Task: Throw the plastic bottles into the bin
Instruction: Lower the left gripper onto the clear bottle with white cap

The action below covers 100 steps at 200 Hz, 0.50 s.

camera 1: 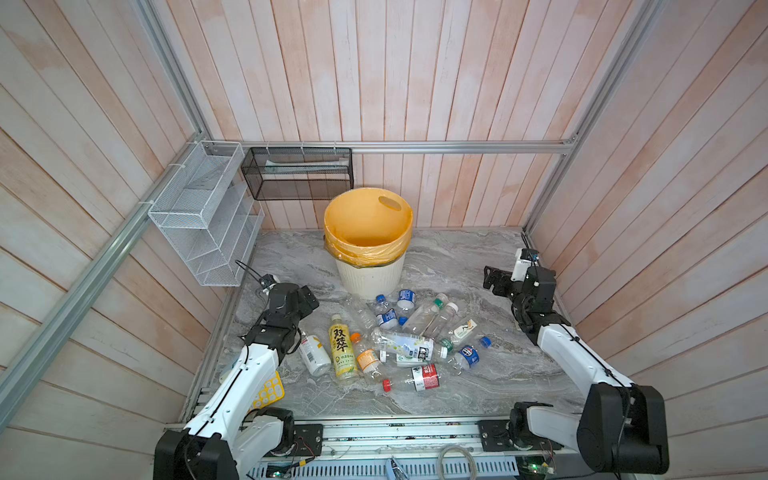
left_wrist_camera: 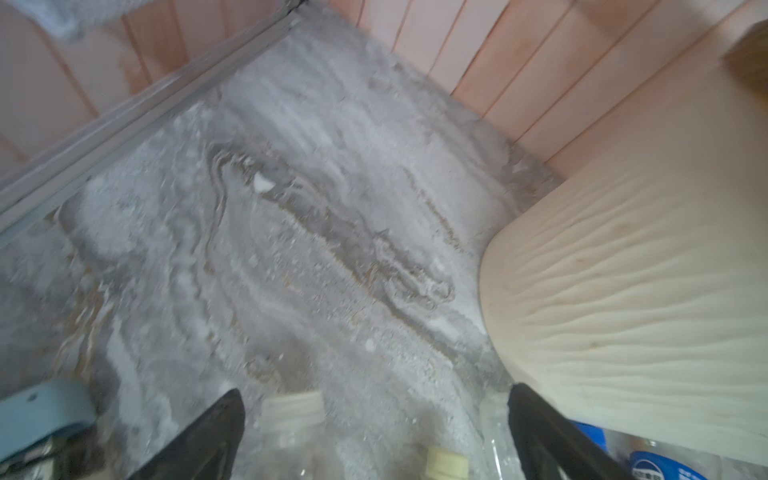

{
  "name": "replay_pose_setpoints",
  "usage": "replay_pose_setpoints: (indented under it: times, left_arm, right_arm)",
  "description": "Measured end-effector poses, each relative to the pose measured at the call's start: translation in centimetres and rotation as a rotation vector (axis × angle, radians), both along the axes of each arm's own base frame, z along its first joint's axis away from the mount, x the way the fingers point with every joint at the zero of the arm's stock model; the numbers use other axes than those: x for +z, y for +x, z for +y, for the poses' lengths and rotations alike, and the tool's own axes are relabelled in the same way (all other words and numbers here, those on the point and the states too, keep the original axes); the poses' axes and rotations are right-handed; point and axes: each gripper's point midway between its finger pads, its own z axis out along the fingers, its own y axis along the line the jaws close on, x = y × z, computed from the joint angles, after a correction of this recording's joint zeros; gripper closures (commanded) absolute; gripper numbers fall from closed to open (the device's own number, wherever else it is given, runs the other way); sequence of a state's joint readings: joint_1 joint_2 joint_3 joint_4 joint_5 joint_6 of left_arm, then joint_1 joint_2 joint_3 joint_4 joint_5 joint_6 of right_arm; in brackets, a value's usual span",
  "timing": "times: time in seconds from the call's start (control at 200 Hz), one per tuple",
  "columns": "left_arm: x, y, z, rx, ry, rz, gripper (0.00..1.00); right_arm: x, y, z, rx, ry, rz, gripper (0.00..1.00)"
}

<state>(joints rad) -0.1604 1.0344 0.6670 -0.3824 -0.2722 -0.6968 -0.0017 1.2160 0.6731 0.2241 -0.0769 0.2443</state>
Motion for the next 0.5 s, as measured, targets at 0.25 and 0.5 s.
replay_pose_setpoints:
  times: [0.25,0.5]
  left_arm:
    - [-3.4,-4.6,-0.7,0.074,-0.082,0.184,0.08]
    - [-6.0,-6.4,-1.6,0.068,-0.097,0.302,0.12]
  right_arm:
    - [-1.0,0.0,-0.2,-0.022,0.021,0.05,0.04]
    - [-1.9,0.1,-0.7,-0.068,0.055,0.084,0.03]
